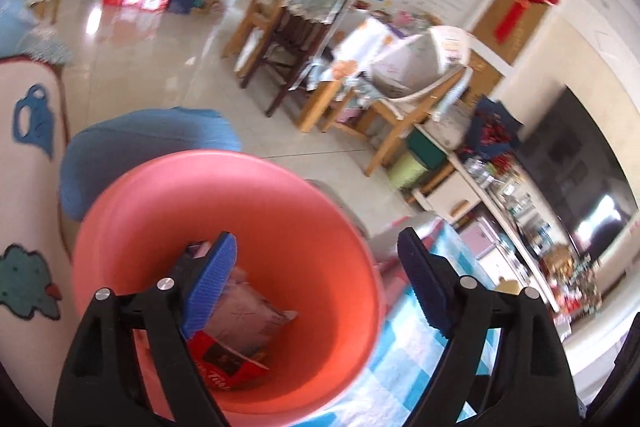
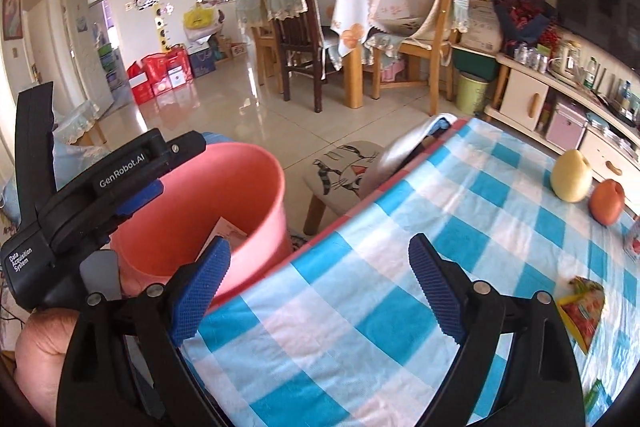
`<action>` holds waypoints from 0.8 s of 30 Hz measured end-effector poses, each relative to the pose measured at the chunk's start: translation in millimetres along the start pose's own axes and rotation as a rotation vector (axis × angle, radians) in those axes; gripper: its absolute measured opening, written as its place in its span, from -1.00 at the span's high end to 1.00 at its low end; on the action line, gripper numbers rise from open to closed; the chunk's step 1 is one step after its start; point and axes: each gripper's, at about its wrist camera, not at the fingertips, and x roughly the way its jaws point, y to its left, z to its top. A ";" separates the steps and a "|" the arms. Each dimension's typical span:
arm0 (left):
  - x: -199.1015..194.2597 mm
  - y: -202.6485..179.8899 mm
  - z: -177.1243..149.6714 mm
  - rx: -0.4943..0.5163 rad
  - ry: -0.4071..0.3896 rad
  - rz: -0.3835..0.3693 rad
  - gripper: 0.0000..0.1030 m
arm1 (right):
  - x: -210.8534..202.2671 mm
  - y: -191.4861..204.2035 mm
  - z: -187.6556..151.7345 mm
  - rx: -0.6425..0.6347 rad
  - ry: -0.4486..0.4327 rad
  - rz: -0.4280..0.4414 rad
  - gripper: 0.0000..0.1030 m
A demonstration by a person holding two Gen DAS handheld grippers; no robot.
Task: Collect trash
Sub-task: 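Carry both items over the pink bucket and open both tools to drop them, then move both tools back over the table toward the last wrappers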
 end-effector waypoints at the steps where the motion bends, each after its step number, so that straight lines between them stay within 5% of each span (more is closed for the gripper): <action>1: -1.6 -5.7 -1.7 0.018 -0.009 -0.017 -0.66 | -4.0 -3.7 -3.4 0.009 -0.005 -0.005 -0.74; 10: -12.4 -48.8 -22.8 0.163 -0.020 -0.163 -0.75 | -47.4 -37.3 -26.4 0.072 -0.052 -0.074 -0.78; 15: -12.9 -65.9 -34.0 0.206 0.043 -0.185 -0.80 | -66.3 -56.6 -37.4 0.125 -0.066 -0.093 -0.82; 24: -24.1 -108.0 -60.4 0.394 0.034 -0.172 -0.84 | -106.1 -85.4 -51.8 0.173 -0.106 -0.135 -0.83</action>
